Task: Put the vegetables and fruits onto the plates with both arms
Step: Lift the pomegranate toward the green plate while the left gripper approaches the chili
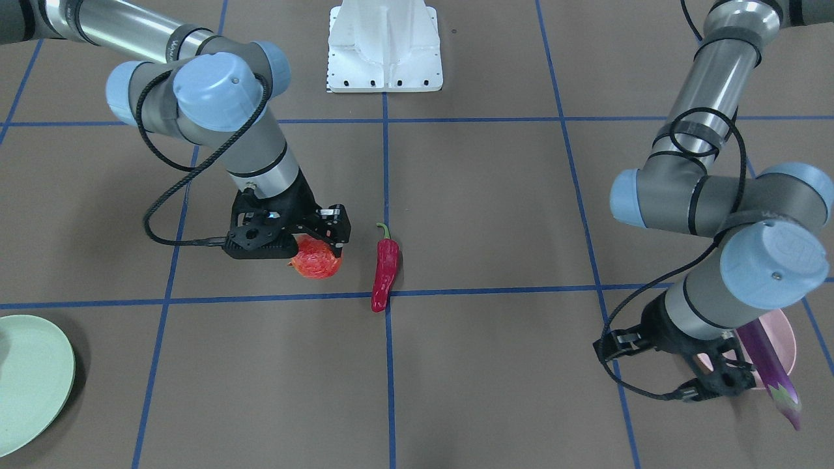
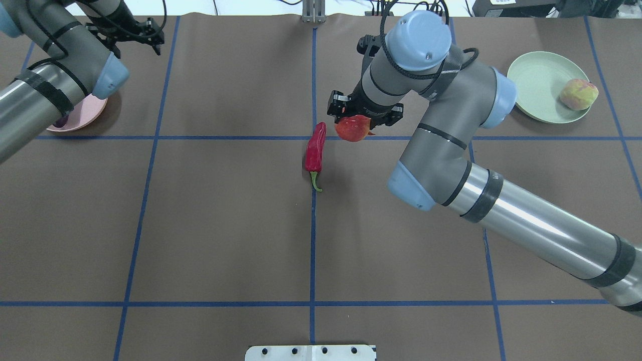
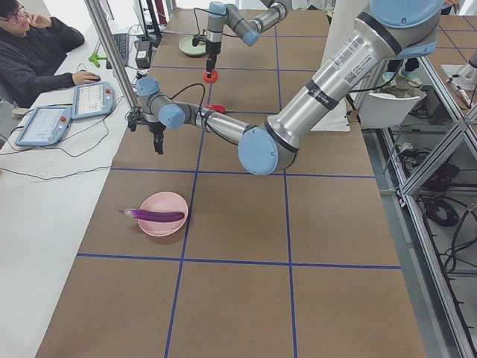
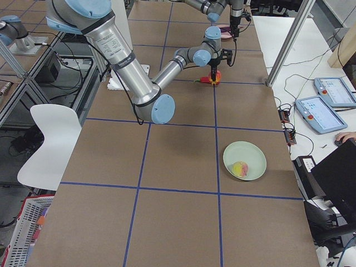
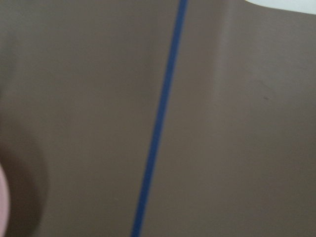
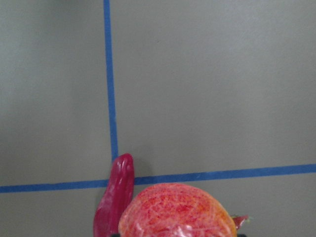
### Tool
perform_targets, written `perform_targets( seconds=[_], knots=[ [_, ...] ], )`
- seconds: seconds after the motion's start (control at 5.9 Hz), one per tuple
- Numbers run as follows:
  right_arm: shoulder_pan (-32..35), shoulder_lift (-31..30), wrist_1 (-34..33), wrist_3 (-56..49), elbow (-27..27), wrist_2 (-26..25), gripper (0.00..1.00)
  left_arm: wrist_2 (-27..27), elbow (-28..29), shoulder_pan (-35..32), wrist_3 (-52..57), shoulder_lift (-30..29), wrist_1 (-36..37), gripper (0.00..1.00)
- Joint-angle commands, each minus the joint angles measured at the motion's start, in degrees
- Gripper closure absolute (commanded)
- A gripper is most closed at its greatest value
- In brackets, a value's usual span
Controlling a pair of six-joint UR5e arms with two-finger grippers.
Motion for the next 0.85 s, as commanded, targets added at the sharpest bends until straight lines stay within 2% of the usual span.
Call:
perform_targets(
  seconds=[0.0, 0.34, 0.51, 0.68],
  knots=[
    [5.22, -4.79, -1.55, -8.8, 1.95, 2.67, 1.0, -1.91, -6.76, 6.98, -12.12, -2.48, 0.13, 0.0],
    [9.01, -7.35, -3.04, -17.85, 1.86, 2.77, 1.0, 7.1, -6.43, 18.05, -15.27, -8.11, -0.48, 0.0],
    [11.11, -8.32, -4.09, -22.16, 1.6, 2.86, 1.0, 9.58, -6.08, 20.01, -15.09, -8.31, -3.7, 0.0],
    [12.7, -9.03, -4.97, -25.33, 1.42, 2.95, 1.0, 12.91, -3.2, 21.25, -15.0, -8.39, -7.74, 0.0]
  ],
)
